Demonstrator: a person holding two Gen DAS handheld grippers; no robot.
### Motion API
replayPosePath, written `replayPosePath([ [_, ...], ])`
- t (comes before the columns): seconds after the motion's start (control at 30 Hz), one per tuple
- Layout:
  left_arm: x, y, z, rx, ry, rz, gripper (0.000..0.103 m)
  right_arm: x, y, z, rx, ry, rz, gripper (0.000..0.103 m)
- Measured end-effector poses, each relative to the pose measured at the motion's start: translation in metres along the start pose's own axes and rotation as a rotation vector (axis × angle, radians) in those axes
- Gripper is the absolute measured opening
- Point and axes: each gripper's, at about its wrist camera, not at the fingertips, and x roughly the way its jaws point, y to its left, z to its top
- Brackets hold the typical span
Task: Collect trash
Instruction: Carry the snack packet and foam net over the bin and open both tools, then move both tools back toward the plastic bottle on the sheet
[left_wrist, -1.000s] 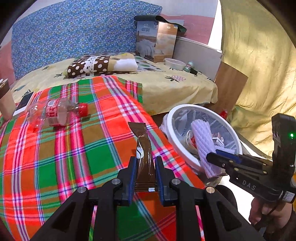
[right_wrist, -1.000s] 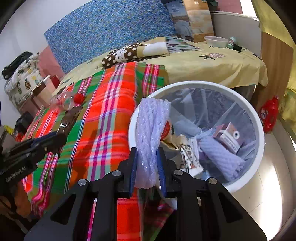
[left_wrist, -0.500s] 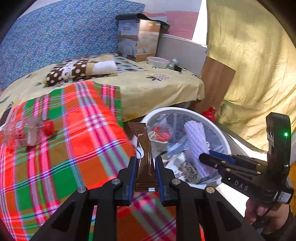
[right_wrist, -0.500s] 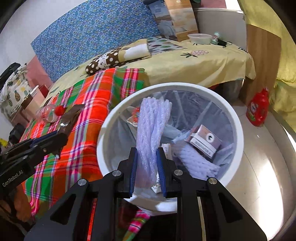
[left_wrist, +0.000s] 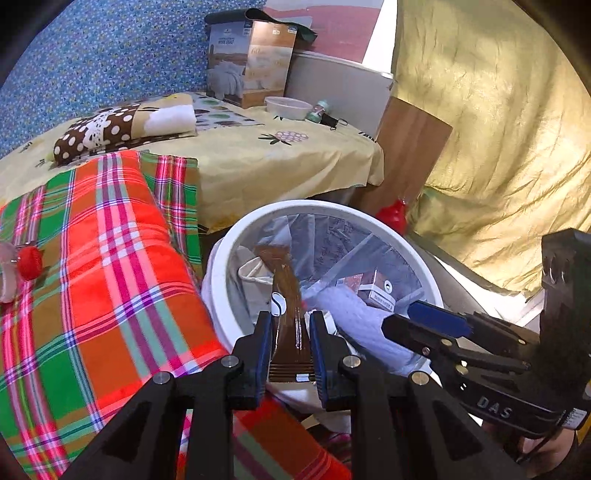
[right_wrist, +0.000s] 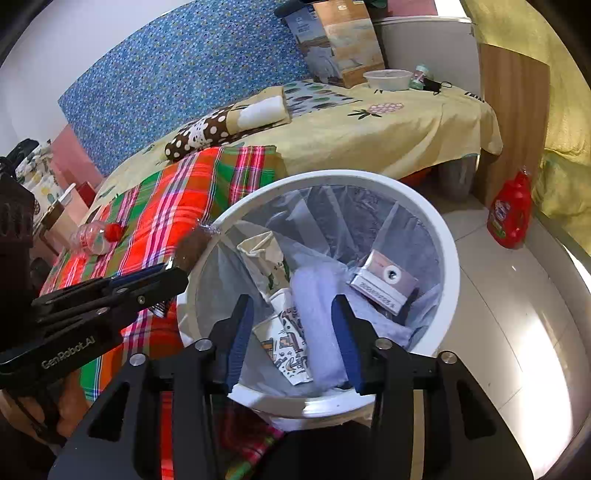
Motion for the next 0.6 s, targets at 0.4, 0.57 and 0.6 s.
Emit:
replayPosePath([
  [0.4,-0.019,0.006,-0.005,-0.018,-0.021,-0.010,0.029,-0.010,0.003,-0.002,-0.002,-0.020,0.019,0.046],
  [0.57,-0.035,0.014,-0.014,-0.036,-0.026,0.006,0.029,-0.018,0.014,-0.004,-0.028,-0.036,0.025,0.047],
  [0.6,-0.039,0.016,-0.016,-0.040,-0.030,0.007,0.029,-0.019,0.017,-0.004,-0.035,-0.039,0.028,0.047],
])
